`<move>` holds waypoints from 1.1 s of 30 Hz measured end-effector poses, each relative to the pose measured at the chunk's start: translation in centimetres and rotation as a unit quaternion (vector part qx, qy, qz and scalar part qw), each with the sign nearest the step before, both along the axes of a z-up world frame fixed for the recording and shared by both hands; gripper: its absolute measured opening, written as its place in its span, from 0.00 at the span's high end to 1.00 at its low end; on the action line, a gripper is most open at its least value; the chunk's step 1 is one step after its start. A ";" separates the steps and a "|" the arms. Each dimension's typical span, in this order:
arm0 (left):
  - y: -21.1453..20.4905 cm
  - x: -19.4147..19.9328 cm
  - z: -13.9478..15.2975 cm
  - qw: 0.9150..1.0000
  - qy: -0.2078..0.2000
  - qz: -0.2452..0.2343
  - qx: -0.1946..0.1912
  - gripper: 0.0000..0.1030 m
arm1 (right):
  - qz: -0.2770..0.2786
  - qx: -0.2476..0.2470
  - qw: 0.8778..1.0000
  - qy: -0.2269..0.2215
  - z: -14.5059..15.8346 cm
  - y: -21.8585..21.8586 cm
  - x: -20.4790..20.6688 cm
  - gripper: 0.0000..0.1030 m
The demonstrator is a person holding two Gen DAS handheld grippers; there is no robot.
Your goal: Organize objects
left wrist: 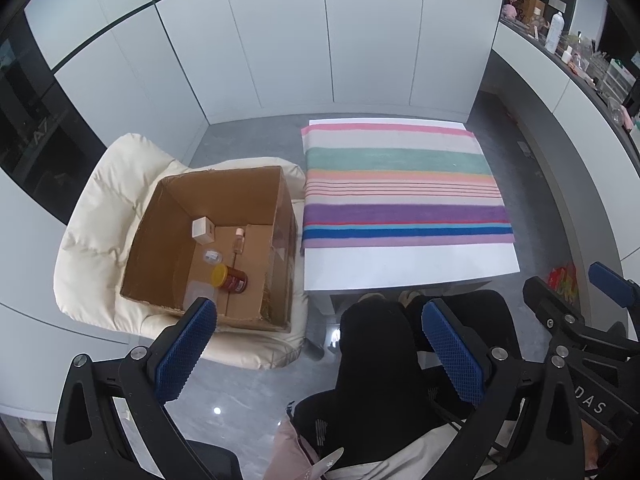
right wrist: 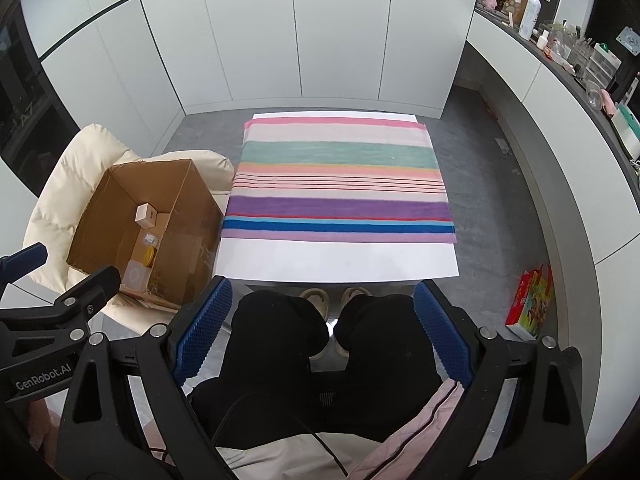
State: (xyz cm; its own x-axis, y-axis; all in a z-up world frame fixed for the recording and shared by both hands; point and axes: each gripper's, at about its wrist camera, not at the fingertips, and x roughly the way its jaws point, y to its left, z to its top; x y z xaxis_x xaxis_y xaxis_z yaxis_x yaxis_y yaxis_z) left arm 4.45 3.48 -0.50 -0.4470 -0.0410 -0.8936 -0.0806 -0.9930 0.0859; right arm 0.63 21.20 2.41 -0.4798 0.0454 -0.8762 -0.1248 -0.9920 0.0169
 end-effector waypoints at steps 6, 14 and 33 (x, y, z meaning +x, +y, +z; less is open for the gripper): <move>0.3 0.2 0.0 1.000 0.000 -0.003 0.001 0.00 | -0.005 -0.001 1.000 0.005 0.2 0.1 0.3 0.09; 0.5 0.1 -0.1 1.000 -0.004 -0.003 0.005 0.00 | -0.007 -0.004 1.000 0.004 0.1 0.5 0.4 0.09; 0.5 -0.4 -0.7 1.000 -0.015 -0.003 0.005 0.00 | -0.007 -0.004 1.000 -0.004 -0.5 0.5 0.4 0.09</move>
State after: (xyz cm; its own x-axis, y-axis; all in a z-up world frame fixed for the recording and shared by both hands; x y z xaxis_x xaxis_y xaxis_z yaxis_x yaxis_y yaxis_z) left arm 4.04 3.96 -1.25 -0.4206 -0.0283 -0.9068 -0.0897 -0.9933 0.0725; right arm 1.03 21.72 1.89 -0.4728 0.0461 -0.8800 -0.1394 -0.9900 0.0231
